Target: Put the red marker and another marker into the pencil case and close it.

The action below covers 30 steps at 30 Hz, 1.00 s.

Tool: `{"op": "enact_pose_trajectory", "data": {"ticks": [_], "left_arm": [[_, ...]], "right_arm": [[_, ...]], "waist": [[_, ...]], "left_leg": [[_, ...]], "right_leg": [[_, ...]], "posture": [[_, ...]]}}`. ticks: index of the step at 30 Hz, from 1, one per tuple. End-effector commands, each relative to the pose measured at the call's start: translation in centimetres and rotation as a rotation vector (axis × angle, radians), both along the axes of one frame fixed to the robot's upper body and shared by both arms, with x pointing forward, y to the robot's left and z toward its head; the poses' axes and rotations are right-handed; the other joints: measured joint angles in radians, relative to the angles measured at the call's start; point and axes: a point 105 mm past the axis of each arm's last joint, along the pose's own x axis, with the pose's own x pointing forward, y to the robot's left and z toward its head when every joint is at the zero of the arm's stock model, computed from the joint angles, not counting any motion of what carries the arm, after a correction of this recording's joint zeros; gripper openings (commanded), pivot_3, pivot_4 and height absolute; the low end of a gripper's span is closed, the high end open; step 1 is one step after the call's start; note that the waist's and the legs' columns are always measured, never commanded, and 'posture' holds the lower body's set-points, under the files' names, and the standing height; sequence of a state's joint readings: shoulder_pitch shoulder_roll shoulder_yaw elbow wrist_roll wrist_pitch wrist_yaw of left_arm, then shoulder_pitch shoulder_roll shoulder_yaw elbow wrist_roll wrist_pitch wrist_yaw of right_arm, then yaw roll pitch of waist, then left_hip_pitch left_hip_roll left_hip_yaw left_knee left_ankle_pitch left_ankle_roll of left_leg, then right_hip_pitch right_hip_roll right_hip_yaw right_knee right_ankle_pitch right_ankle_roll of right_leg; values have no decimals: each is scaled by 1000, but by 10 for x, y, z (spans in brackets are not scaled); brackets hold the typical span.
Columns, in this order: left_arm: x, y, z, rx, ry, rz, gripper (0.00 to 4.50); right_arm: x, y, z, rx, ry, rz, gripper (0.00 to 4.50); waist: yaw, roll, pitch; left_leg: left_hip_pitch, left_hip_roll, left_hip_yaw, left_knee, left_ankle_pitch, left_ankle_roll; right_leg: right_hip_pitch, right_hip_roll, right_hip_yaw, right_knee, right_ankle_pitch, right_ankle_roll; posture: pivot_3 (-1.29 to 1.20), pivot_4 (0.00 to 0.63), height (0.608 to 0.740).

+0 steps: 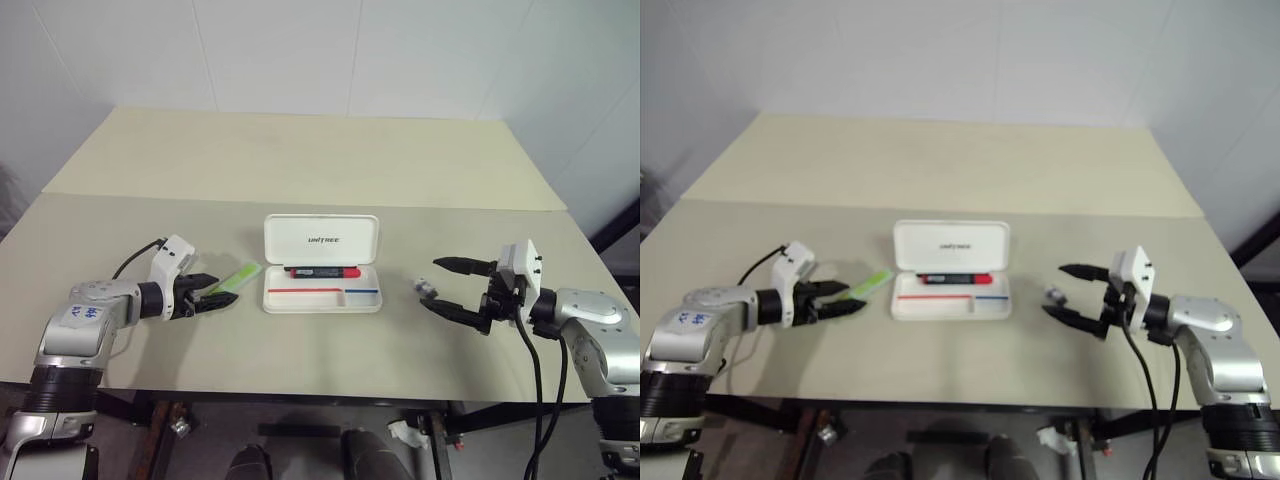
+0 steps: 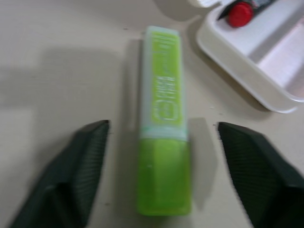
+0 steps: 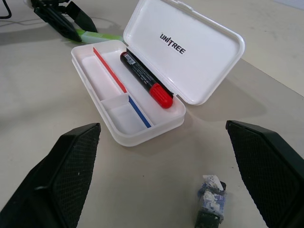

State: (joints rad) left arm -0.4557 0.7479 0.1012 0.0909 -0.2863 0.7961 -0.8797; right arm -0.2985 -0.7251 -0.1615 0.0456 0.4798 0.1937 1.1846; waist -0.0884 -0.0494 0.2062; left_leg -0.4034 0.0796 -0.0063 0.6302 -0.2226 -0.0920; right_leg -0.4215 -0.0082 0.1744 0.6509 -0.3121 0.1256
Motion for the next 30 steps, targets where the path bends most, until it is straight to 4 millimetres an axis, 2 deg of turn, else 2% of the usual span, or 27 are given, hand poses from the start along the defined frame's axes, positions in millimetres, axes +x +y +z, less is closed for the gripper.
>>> {"op": "enact_pose_trajectory", "data": {"ticks": [1, 4, 5, 13, 17, 20, 24, 30], "left_arm": [[4, -2, 1, -1, -3, -18, 2330], [9, 0, 6, -2, -18, -13, 1319], [11, 0, 7, -2, -23, -14, 1128], [23, -5, 68, 78, -258, -85, 1124], [19, -30, 121, 71, -396, -210, 1124], [8, -54, 145, 42, -442, -353, 1124], [1, -75, 152, 56, -427, -475, 1124], [6, -116, 124, 157, -298, -663, 1124]], "right_arm": [[-2, -4, 13, -1, -63, -10, 4500], [-1, -4, 13, 1, -67, -12, 4500], [-1, -4, 14, 2, -68, -12, 4500], [0, -4, 17, 3, -78, -14, 4500], [-2, -2, 20, 13, -89, 5, 4500], [-2, 0, 20, 13, -88, 10, 4500], [0, 3, 20, 14, -88, 14, 4500], [2, 5, 19, 19, -95, 8, 4500]], "waist": [[0, 0, 0], [1, 0, 0], [2, 0, 0], [2, -1, 0], [2, -1, 0], [3, -1, 0], [1, 0, 0], [3, 0, 0]], "left_leg": [[0, 0, 0, 0, 0, 0], [0, 0, 0, -2, 0, 0], [0, 0, 0, -2, 0, 0], [-2, 0, 0, -2, 0, 0], [-2, 0, 1, -4, 0, 0], [-3, 0, 0, -5, -1, 0], [-2, 0, 1, -8, -1, 0], [-2, 0, 0, -8, -1, 0]], "right_leg": [[0, 0, 0, -1, 0, 0], [0, 0, 0, -2, 0, 0], [0, 0, 0, -2, 0, 0], [0, 0, 0, -5, 2, 2], [0, 0, 0, -7, 4, 6], [0, 0, 0, -7, 5, 10], [0, 0, 0, -7, 7, 15], [0, 0, -1, -7, 6, 16]], "posture": [[0, 150, 740], [0, 150, 740], [0, 150, 740], [0, 150, 740], [0, 150, 740], [0, 150, 740], [0, 150, 740], [0, 150, 740]]}}
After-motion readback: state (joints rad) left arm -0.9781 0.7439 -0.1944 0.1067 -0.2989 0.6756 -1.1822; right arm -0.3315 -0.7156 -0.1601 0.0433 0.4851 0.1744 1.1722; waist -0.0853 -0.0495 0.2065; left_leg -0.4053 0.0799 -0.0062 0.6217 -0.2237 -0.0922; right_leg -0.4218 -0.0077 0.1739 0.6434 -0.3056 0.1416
